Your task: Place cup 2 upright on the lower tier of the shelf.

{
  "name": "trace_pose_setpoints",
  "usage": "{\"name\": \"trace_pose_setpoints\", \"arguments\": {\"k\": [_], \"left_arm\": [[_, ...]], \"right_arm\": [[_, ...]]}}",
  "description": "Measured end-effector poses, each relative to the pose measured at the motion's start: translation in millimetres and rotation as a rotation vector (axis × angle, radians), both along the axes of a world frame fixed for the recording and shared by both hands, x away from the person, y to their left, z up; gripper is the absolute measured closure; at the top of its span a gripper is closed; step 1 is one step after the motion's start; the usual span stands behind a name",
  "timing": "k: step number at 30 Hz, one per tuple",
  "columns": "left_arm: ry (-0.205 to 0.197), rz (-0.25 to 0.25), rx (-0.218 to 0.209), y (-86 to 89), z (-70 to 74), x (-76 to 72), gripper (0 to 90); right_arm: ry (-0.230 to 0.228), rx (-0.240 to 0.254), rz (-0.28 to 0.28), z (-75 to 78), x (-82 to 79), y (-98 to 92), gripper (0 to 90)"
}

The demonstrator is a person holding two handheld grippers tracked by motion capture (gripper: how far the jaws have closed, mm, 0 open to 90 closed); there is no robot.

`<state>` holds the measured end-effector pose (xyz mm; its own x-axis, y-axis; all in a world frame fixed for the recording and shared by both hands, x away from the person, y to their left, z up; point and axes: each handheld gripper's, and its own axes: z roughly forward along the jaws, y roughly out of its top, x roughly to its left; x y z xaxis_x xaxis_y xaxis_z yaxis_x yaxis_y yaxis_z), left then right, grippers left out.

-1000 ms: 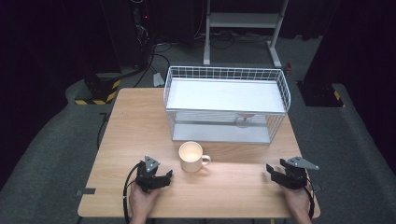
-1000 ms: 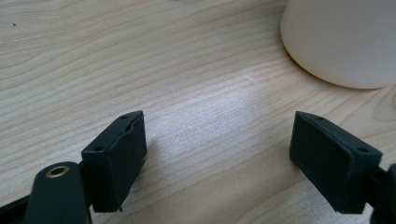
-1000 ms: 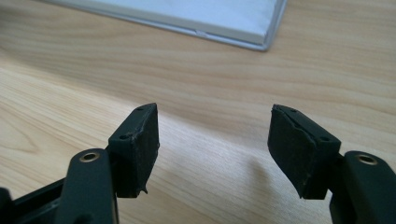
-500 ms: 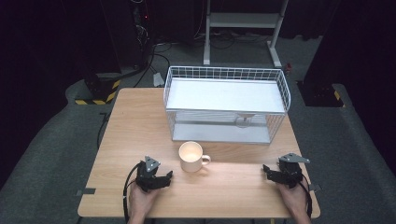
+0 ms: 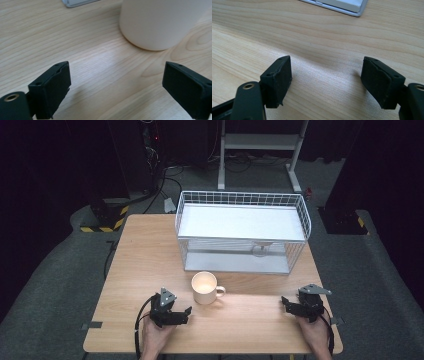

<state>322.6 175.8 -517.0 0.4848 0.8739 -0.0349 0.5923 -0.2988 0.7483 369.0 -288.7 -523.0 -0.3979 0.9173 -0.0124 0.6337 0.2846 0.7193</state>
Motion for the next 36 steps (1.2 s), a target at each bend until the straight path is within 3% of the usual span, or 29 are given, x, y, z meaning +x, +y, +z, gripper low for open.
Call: {"name": "trace_pose_setpoints", "arguments": {"k": [13, 36], "left_arm": [[-0.013, -0.059, -0.069, -19.5, 11.2, -0.2, 3.3], [-0.058, -0.109, -0.090, -51.1, 38.8, 24.2, 0.2]], "right_arm": [[0.000, 0.000, 0.000, 0.0, 0.0, 0.0, 24.8], [-0.002, 0.000, -0.001, -0.1, -0.2, 0.0, 24.8]]}}
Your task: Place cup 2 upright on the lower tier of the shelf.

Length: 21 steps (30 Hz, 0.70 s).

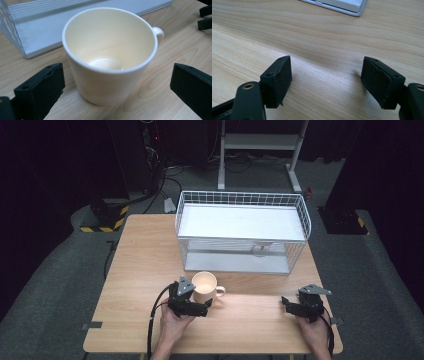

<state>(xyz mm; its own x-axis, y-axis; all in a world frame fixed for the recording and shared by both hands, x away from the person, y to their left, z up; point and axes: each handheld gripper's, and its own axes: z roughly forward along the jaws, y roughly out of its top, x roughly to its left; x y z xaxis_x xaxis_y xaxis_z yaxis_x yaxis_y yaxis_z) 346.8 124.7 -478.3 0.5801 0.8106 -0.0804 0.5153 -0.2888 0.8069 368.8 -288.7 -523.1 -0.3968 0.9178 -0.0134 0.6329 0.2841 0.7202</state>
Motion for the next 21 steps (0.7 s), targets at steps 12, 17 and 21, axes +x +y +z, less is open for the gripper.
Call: {"name": "trace_pose_setpoints", "arguments": {"k": [12, 17, 21], "left_arm": [[-0.007, 0.015, -0.007, -8.4, 5.8, 16.1, 0.2], [-0.015, 0.011, 0.007, -10.9, 7.8, 20.0, 0.2], [-0.016, 0.008, 0.010, -14.8, 9.0, 24.6, 0.2]], "right_arm": [[0.000, 0.000, 0.000, 0.0, 0.0, 0.0, 24.8], [0.000, 0.000, 0.000, 0.0, 0.0, 0.0, 24.8], [0.000, 0.000, 0.000, 0.0, 0.0, 0.0, 24.8]]}}
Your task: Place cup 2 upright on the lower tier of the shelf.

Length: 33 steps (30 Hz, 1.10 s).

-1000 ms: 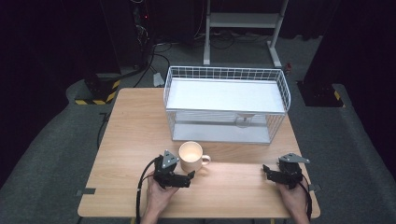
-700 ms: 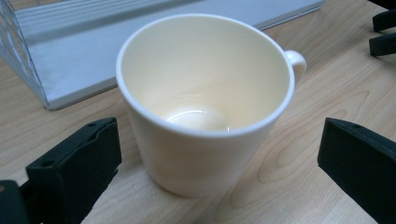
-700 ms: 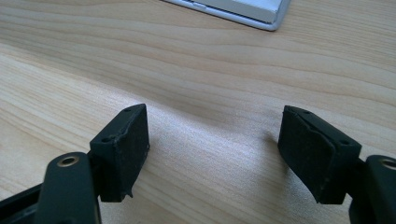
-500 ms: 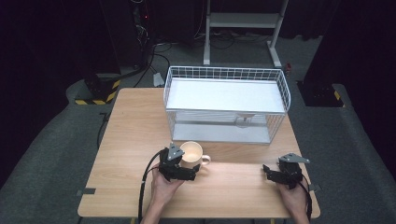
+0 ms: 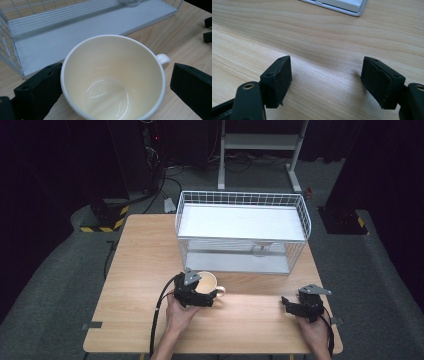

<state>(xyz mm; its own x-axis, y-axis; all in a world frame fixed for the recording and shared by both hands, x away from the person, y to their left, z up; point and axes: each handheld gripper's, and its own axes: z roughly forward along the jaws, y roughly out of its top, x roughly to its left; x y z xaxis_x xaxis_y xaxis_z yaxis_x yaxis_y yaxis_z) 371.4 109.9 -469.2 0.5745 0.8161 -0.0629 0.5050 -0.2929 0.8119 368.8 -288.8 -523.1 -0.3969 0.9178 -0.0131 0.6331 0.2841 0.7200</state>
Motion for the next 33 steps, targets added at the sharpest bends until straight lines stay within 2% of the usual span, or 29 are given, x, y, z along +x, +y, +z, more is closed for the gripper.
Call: {"name": "trace_pose_setpoints", "arguments": {"k": [9, 13, 18, 33], "left_arm": [[0.004, 0.010, 0.018, -4.2, -3.8, 6.6, 0.5], [-0.008, 0.008, 0.019, -4.2, -4.3, 7.5, 1.5], [-0.015, 0.020, 0.025, -4.9, -4.6, 7.8, 7.2], [-0.021, 0.005, 0.030, -4.3, -5.2, 7.4, 9.8]], "right_arm": [[0.000, 0.000, 0.000, 0.0, 0.0, 0.0, 24.8], [0.000, 0.000, 0.000, 0.0, 0.0, 0.0, 24.8], [0.000, 0.000, 0.000, 0.0, 0.0, 0.0, 24.8], [0.000, 0.000, 0.000, 0.0, 0.0, 0.0, 24.8]]}}
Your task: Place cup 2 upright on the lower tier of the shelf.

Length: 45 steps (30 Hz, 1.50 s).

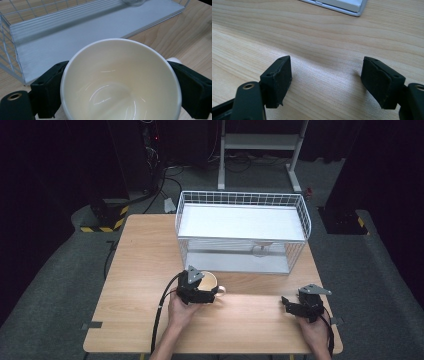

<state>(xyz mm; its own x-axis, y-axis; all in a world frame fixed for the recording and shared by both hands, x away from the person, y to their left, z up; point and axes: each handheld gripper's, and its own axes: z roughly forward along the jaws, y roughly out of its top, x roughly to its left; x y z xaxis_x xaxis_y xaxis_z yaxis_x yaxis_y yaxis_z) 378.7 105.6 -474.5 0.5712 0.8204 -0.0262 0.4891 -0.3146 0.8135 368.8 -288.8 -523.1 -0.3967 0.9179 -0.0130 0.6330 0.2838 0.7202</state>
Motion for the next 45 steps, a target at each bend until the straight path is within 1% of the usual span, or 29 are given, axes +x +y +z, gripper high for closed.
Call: {"name": "trace_pose_setpoints", "arguments": {"k": [7, 17, 19, 23, 29, 34, 37, 41, 45], "left_arm": [[-0.010, 0.004, 0.004, -0.1, -0.2, -0.5, 9.9], [-0.010, 0.006, 0.006, -0.4, 0.2, -0.3, 10.0], [-0.005, 0.004, -0.005, 0.0, 0.5, -0.2, 10.0], [-0.009, 0.004, -0.016, -0.4, 1.3, -1.0, 10.1], [-0.006, 0.005, -0.012, 0.5, 2.2, -1.2, 10.1], [0.006, -0.006, -0.031, 2.3, 3.6, -0.9, 10.1], [0.004, -0.003, -0.024, 1.8, 3.8, -1.2, 10.1], [0.005, -0.003, -0.027, 1.0, 4.5, -2.0, 10.1], [0.003, -0.003, -0.018, -0.3, 8.8, -2.4, 10.1]], "right_arm": [[0.000, 0.000, 0.000, 0.0, 0.0, 0.0, 24.8], [0.000, 0.000, 0.000, 0.0, 0.0, 0.0, 24.8], [0.000, 0.000, 0.000, 0.0, 0.0, -0.1, 24.8], [0.000, 0.000, 0.000, 0.0, 0.0, -0.1, 24.8], [0.000, 0.000, 0.000, 0.0, 0.0, -0.1, 24.8], [0.001, 0.001, -0.001, 0.0, -0.1, 0.1, 24.8], [0.000, 0.000, 0.000, 0.0, 0.0, 0.0, 24.8], [0.000, 0.000, 0.000, 0.0, 0.0, -0.1, 24.8], [0.000, 0.000, 0.000, 0.0, 0.0, 0.0, 24.8]]}}
